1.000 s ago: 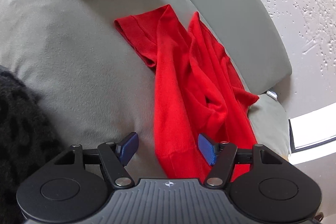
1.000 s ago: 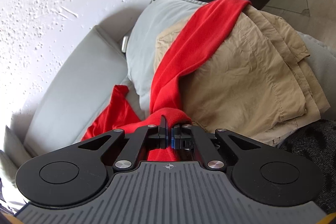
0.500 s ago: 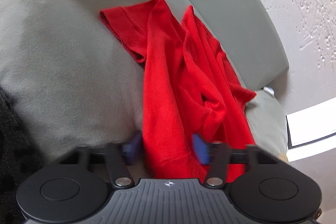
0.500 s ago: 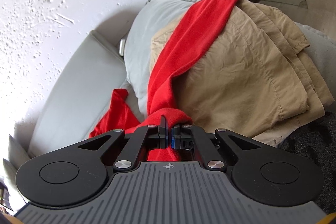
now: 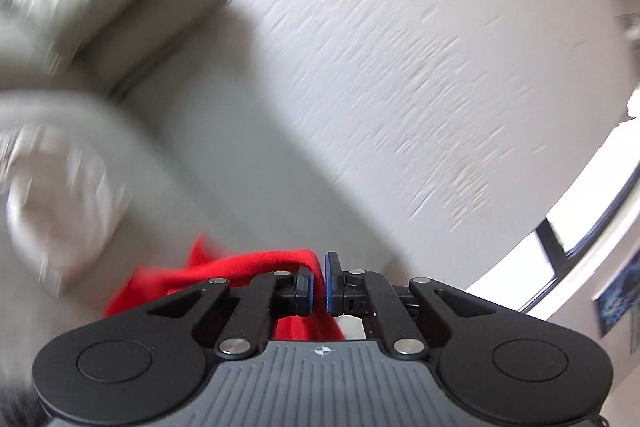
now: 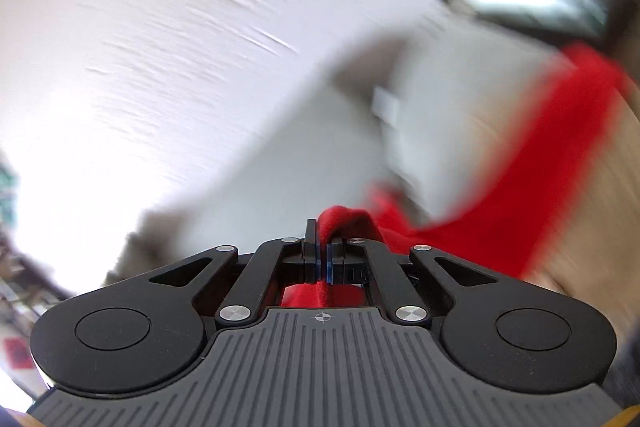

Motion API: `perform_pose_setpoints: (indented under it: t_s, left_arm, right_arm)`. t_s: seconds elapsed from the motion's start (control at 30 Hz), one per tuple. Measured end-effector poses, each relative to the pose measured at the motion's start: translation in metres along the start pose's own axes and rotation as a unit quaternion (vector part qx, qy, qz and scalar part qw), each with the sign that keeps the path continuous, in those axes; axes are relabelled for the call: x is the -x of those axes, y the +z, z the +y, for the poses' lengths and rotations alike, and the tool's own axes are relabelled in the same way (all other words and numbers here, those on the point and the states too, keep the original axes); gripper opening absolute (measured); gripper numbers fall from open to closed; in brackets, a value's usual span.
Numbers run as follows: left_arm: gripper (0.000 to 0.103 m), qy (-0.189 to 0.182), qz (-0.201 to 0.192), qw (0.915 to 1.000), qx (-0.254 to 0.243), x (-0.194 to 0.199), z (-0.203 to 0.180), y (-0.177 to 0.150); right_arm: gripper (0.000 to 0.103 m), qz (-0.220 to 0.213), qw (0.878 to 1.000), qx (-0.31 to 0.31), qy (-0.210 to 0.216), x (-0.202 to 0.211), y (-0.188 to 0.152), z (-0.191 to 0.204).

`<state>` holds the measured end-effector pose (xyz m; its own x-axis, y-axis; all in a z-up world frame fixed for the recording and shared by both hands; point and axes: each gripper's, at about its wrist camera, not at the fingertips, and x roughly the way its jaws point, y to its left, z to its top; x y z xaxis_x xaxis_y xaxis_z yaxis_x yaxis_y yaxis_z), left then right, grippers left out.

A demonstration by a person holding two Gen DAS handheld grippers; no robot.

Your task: Fold clothes

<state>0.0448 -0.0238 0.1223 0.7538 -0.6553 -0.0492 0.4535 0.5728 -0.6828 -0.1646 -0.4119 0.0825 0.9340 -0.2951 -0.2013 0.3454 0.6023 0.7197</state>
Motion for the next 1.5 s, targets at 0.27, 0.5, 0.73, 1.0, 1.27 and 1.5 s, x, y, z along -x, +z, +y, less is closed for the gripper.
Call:
perform_pose_setpoints:
  t_s: [0.27,0.5,0.73,1.0,1.27,1.5]
  left_arm:
    - [0.003,-0.094,-0.129,0.9832,-0.088,0.056,-0.085,0.090]
    - [0.003,-0.003,-0.022,0.9996,-0.017,-0.065,-0.021,0.100]
    - [0.002,0.039,0.001,0.9989,-0.027,-0.175,-0.007,0.115]
    - [0.003,0.003,-0.088,0.9853,-0.146,-0.128,-0.058,0.130]
    - [0.003,0.093,0.132,0.9868,-0.015,-0.144,0.116,-0.035]
    - [0.003,0.154,0.212,0.9618,0.080,-0.108,0.208,-0.130]
  right_arm:
    - [0.002,-0.153,0.971,0.056,0.174,0.074,0.083,0.103]
    - [0.002,-0.062,0.987,0.014,0.148,-0.011,0.113,0.118]
    - [0.002,-0.035,0.995,0.080,0.042,-0.180,0.122,0.139]
    - [0.003,-0.116,0.971,0.182,0.099,-0.115,0.146,0.162]
    - [0.003,0.112,0.994,0.012,-0.017,-0.150,0.026,-0.027]
    - [0.002,0.184,0.971,-0.063,-0.138,-0.132,-0.083,-0.130]
